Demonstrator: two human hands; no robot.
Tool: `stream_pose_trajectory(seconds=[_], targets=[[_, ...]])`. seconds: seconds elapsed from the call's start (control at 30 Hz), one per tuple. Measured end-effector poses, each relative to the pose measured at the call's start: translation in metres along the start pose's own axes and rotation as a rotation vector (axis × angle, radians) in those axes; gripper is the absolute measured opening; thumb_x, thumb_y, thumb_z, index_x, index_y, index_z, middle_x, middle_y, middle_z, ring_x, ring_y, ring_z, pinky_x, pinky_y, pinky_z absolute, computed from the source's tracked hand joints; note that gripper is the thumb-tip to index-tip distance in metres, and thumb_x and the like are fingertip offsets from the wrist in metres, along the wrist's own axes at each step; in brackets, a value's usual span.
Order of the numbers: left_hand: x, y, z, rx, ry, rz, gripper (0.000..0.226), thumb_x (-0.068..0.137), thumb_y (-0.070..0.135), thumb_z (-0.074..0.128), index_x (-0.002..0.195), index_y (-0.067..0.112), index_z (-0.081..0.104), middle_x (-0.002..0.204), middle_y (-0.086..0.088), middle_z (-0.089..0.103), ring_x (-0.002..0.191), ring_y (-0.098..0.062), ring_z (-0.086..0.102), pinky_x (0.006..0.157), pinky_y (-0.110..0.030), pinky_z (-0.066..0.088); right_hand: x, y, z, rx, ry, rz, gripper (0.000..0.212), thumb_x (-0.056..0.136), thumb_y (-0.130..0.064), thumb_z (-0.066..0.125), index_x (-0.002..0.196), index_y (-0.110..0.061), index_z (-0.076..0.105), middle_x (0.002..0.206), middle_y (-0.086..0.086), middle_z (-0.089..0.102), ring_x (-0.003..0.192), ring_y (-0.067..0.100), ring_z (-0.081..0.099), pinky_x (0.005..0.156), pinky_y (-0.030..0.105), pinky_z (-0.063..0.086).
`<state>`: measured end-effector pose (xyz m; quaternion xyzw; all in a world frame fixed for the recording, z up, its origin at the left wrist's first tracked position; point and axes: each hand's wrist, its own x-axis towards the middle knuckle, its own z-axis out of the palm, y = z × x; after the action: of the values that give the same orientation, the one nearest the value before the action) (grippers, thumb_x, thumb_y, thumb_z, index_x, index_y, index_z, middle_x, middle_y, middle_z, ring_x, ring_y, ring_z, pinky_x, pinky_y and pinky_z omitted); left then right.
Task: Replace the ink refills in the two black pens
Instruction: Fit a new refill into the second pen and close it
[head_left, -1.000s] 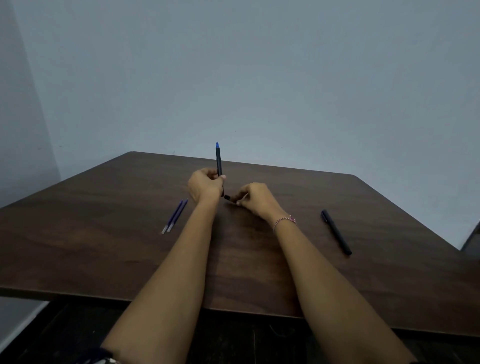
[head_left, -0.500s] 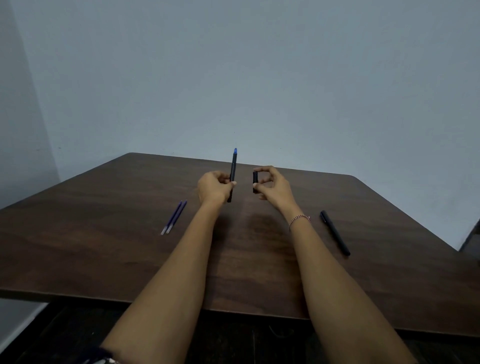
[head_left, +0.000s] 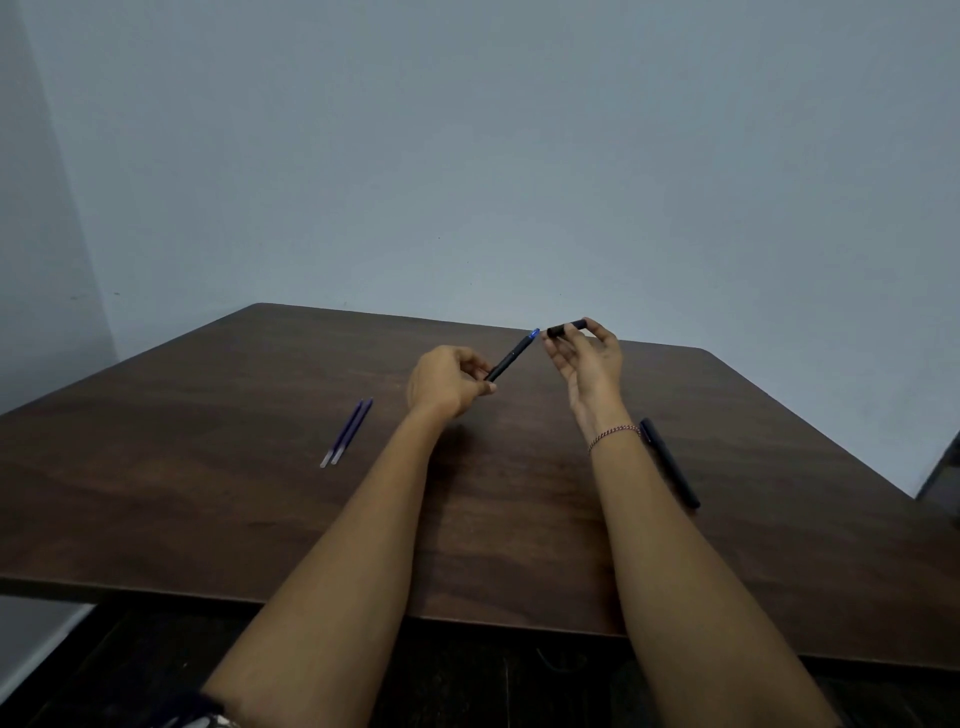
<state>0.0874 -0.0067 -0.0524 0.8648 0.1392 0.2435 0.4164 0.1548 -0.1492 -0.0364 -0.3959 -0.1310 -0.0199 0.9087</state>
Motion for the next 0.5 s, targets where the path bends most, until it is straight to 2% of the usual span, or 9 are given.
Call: stream_pose_trajectory(seconds=[0.2,0.37,0.5], targets=[[-0.0019,0.0021,-0.0007,0.038,-0.011,0.032,0.021,0.070,0.020,0.080,0.088,0.026,0.071,0.069,0.017,0.060,0.069,-0.001,0.057,0.059,-0.022,0.043,-0.0001,0.0004,0.0006,-0.039,-0.002,-0.011,0.029,0.091,0.004,0.054,0.116,-0.007,0.046,0.090,0.014,0.059,0.080,0.022,0.064,0.068,0.023,0.058],[-0.0016,0.0019,-0.0007,0.053,-0.001,0.032,0.020,0.070,0.021,0.080,0.087,0.026,0.070,0.068,0.017,0.060,0.070,-0.003,0.059,0.062,-0.024,0.045,0.0007,0.0015,-0.0001,-0.098,-0.027,-0.024,0.028,0.090,0.002,0.056,0.115,-0.009,0.049,0.086,0.014,0.062,0.080,0.023,0.064,0.069,0.025,0.058],[-0.0022,0.0024,-0.0009,0.054,-0.009,0.033,0.020,0.072,0.021,0.078,0.090,0.026,0.070,0.072,0.015,0.060,0.073,-0.003,0.056,0.054,-0.020,0.038,0.0026,0.0024,-0.0014,-0.159,-0.031,-0.061,0.028,0.090,0.002,0.056,0.115,-0.010,0.050,0.084,0.012,0.064,0.075,0.019,0.067,0.071,0.026,0.058]])
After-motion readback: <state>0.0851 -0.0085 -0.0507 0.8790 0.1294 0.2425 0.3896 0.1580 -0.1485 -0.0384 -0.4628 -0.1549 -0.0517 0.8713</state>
